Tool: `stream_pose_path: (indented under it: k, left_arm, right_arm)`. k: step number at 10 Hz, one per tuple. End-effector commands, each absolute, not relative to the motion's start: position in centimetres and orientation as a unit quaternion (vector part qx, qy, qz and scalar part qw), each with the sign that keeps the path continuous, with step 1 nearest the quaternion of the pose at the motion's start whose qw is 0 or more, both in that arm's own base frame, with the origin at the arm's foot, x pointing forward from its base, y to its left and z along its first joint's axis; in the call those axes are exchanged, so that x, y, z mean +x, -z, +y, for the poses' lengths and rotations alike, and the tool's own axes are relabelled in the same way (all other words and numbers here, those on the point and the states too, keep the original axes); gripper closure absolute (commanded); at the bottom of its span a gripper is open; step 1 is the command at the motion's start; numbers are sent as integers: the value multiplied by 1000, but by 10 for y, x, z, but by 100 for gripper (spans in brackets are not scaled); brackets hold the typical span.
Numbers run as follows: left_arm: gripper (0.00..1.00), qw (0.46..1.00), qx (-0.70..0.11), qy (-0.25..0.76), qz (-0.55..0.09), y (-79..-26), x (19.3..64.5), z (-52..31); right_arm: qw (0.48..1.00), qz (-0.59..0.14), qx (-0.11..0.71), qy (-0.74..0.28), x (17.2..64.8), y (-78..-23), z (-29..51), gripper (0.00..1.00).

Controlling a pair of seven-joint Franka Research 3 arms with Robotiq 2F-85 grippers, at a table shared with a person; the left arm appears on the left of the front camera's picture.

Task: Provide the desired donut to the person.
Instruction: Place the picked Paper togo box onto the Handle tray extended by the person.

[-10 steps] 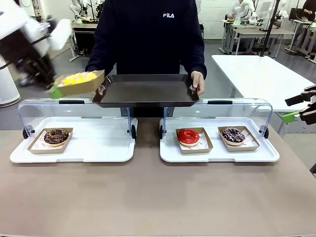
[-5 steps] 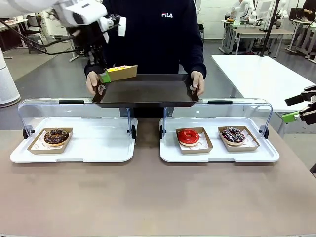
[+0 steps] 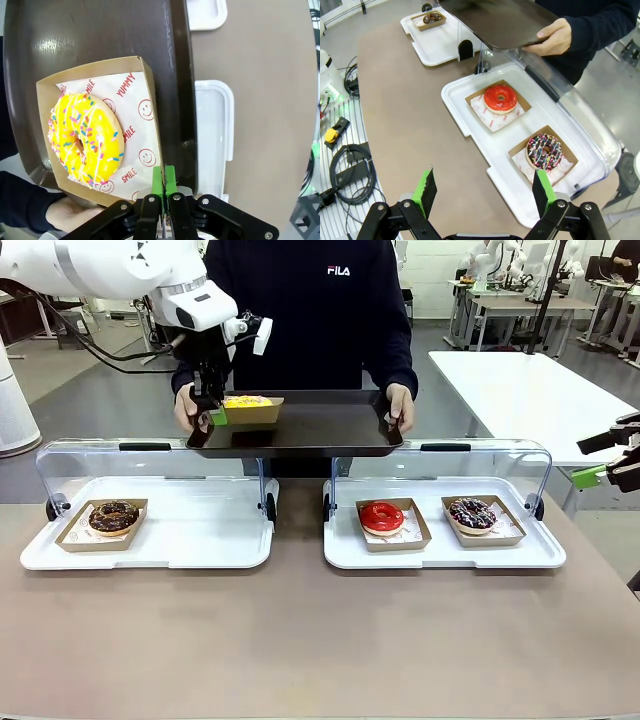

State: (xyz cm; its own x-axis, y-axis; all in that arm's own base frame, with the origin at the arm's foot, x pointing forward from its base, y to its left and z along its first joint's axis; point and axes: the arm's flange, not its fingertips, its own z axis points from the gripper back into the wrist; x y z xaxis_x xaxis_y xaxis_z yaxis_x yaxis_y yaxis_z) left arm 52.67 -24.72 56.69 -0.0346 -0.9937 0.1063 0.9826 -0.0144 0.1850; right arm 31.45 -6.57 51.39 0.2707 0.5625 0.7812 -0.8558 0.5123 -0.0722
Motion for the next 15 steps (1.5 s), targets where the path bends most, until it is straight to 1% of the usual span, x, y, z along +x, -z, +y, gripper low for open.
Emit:
stream_pose_path:
  k: [1, 2, 3, 4, 5, 6, 7, 8, 10, 11, 12, 13, 15]
  left_arm:
    - [98, 681, 44, 722, -111, -564, 545, -247]
    - [98, 680, 43, 724, -109, -558, 551, -248]
    - [98, 667, 42, 737, -103, -553, 557, -250]
    - [98, 676, 32, 729, -102, -552, 560, -252]
    - [89, 685, 16, 721, -105, -553, 563, -252]
    - [43, 693, 3, 712, -109, -553, 564, -252]
    - [34, 702, -1, 705, -103, -559, 561, -250]
    - [0, 707, -13, 701, -93, -567, 556, -248]
    - [0, 703, -53, 705, -69, -573, 551, -245]
    - [12, 707, -67, 701, -64, -576, 548, -242]
    - [3, 713, -85, 693, -64, -582, 544, -238]
    - [0, 716, -106, 688, -58, -589, 537, -232]
    - [0, 703, -105, 699, -76, -594, 534, -227]
  right_arm:
    - [766, -405, 197, -459, 317, -513, -66, 0]
    - [766, -405, 197, -459, 317, -513, -66, 0]
    - [766, -405, 197, -459, 317, -513, -66, 0]
    - [766, -405, 197, -459, 317, -513, -66, 0]
    - [766, -405, 197, -459, 317, -513, -66, 0]
    - [766, -405, 197, -459, 317, -513, -66, 0]
    - [766, -405, 197, -459, 317, -513, -66, 0]
    - [766, -405, 197, -459, 317, -513, -66, 0]
    - [766, -405, 197, -459, 317, -513, -66, 0]
    - [766, -405, 197, -459, 317, -513, -66, 0]
    - [766, -405, 197, -459, 317, -513, -66, 0]
    - [766, -405, 197, -459, 317, -513, -66, 0]
    - [766, -405, 197, -459, 317, -513, -66, 0]
